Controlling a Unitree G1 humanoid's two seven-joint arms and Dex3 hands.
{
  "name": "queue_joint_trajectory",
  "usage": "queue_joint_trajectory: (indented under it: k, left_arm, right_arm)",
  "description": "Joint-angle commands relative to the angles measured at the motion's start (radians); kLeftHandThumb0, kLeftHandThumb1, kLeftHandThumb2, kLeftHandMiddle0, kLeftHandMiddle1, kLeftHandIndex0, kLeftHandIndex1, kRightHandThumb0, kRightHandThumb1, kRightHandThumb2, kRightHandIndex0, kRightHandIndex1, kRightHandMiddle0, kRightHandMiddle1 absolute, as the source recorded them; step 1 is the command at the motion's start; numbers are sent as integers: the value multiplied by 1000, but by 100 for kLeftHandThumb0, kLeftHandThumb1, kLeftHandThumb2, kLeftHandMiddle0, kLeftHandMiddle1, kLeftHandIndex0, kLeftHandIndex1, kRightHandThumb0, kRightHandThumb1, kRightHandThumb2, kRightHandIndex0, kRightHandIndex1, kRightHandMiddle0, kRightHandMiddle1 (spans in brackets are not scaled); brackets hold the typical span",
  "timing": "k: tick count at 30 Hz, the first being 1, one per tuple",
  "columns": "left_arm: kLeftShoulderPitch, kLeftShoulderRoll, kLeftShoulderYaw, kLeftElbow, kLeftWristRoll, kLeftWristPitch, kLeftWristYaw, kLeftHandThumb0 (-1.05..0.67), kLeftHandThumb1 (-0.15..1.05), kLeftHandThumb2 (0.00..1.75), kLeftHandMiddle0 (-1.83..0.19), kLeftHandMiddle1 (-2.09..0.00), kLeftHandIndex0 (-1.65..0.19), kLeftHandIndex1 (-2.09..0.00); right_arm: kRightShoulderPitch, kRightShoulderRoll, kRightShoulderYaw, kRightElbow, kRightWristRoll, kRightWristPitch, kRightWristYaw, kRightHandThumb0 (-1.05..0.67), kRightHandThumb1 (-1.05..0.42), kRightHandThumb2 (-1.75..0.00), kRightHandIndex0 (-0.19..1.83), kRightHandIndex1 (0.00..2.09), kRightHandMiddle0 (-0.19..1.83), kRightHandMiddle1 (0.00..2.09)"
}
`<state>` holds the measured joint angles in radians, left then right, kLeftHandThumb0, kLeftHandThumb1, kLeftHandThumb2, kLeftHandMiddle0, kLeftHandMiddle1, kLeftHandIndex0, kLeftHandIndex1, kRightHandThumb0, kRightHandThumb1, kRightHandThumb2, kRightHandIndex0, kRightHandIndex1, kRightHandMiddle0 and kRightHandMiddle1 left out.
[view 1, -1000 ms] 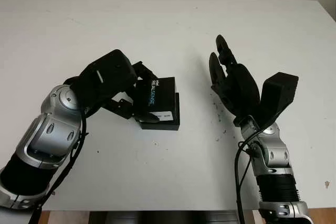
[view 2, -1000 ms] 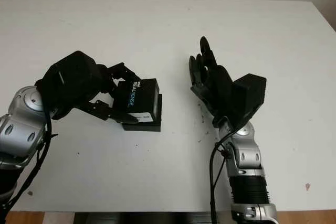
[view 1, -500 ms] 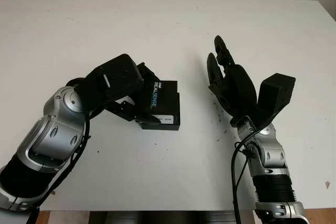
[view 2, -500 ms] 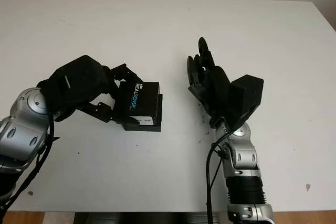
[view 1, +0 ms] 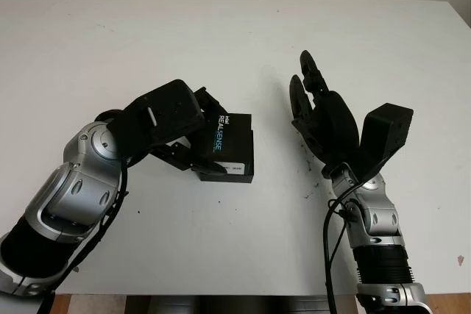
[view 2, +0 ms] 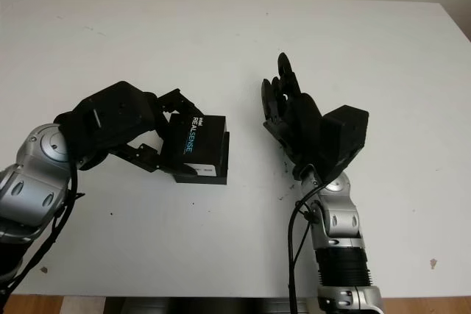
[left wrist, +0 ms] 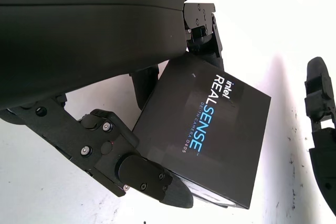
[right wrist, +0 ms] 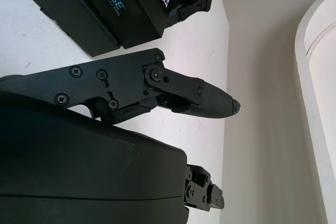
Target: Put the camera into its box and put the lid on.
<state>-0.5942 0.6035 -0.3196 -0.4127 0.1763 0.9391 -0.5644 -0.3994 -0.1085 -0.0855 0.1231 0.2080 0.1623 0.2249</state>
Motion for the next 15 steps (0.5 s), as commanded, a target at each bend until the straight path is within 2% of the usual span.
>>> queue_joint_trajectory:
  k: [1,9,15]
  left_arm:
    - [-7,-45,-32,-12,-15,19,-4,-28,105,32,-26,-178,-8,-177]
    - [-16,-80,-55,-28,-23,96,16,-30,105,30,-27,-175,-5,-182]
    - [-16,-91,-58,-41,-33,167,35,-30,105,32,-19,-176,-1,-187]
  right_arm:
    - [7,1,-1,-3,2,-1,1,-57,-105,-61,-19,5,-18,6]
    - [7,5,5,3,-7,-16,2,-56,-105,-64,-19,4,-18,5]
    - [9,11,4,4,-8,-19,-7,-56,-105,-63,-18,5,-18,6]
